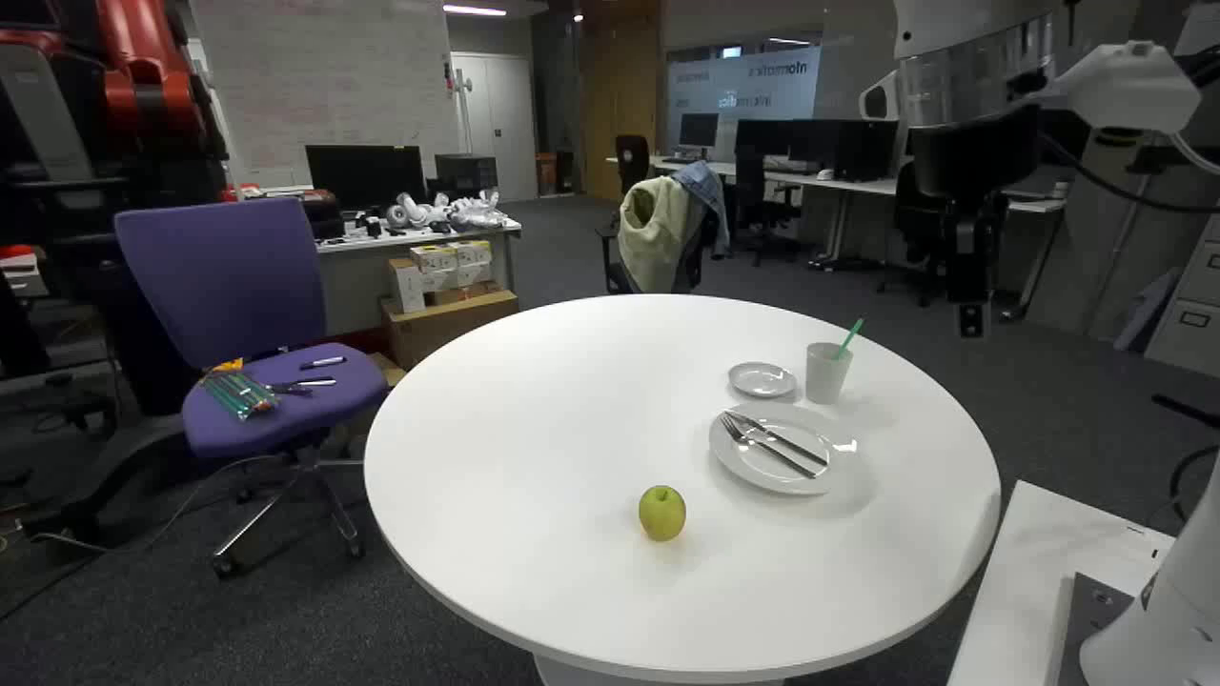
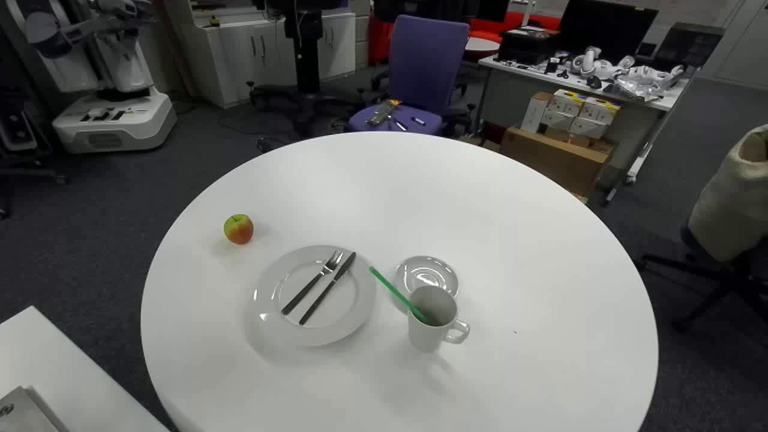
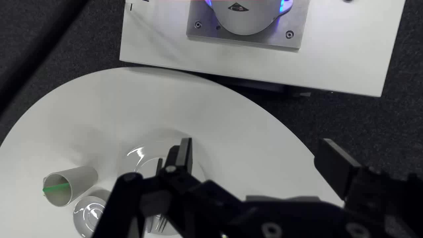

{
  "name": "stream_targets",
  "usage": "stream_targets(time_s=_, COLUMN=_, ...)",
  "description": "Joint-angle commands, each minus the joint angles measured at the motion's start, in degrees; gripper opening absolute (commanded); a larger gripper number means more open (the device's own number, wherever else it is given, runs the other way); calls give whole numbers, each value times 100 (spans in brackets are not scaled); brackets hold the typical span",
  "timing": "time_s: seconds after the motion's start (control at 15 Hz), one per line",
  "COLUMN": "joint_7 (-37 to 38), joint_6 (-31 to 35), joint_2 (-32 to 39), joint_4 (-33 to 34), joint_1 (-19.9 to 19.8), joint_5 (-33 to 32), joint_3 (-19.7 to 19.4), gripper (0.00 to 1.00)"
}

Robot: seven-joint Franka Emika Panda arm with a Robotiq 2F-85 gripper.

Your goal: Remove the green straw from the cup and put it on the table

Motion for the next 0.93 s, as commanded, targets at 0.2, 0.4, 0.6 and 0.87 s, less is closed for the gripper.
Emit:
stream_targets(time_s=0.2, joint_7=303, joint_6=123, joint_2=-95, joint_4=-3, joint_1=-69, joint_5=-5, joint_3=-279, gripper=100)
stream_targets(time_s=0.4, joint_7=594, joint_6=505, joint_2=-293, joint_4=-61, joint_1=-306, joint_5=-211, joint_3=-463, gripper=100)
stream_targets(time_s=0.6, joint_7=918, joint_6=877, joint_2=-365, joint_4=-79, joint_1=-646, joint_5=-290, joint_3=-724, gripper=100)
stream_targets(time_s=0.87, joint_7=1312, joint_6=1656, joint_2=-376, joint_4=-313, joint_1=-1222, joint_5=-731, joint_3=-943, gripper=100)
